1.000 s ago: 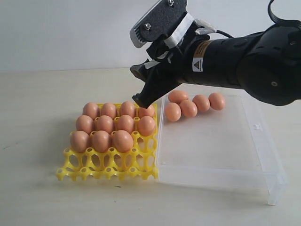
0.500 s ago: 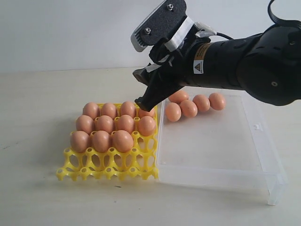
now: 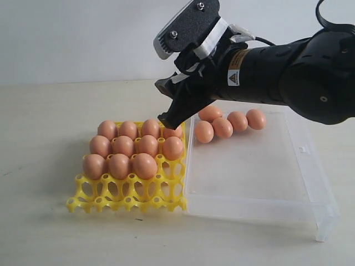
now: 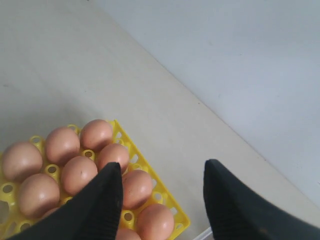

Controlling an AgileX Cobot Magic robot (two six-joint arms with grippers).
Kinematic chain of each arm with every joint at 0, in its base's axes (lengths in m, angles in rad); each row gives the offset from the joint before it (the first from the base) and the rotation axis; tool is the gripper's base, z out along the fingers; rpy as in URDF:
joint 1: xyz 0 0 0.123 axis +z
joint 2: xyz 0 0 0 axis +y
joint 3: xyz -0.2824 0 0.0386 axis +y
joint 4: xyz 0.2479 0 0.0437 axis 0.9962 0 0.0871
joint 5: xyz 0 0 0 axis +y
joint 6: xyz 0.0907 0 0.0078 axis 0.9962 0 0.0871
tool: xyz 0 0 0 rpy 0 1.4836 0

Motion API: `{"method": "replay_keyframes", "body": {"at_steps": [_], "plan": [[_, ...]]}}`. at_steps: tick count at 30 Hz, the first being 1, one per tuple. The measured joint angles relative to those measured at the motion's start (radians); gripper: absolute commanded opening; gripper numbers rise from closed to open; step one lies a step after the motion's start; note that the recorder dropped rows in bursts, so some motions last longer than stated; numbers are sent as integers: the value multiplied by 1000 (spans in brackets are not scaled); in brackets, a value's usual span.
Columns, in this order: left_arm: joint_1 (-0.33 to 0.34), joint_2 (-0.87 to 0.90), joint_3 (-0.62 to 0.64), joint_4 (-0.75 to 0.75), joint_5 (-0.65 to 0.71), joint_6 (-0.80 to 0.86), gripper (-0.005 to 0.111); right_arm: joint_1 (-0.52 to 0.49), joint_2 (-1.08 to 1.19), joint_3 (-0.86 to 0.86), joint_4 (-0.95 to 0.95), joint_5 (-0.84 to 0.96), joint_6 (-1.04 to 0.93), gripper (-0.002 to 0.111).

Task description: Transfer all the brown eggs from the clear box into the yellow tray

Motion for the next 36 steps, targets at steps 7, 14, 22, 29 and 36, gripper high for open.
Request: {"method": "replay_keyframes", "body": {"at_steps": [7,14,22,29,36], "plan": [[0,0,0,0,0,0,0,0,0,0,-2,0,2,48],[0,0,0,0,0,0,0,0,0,0,23,0,54,45],[0,0,0,0,0,0,0,-137,90,0,296,-12,74,37],[0,0,0,0,0,0,0,-309,170,0,460,13,74,40],[0,0,0,0,0,0,0,-400,175,0,467,24,50,41]]}}
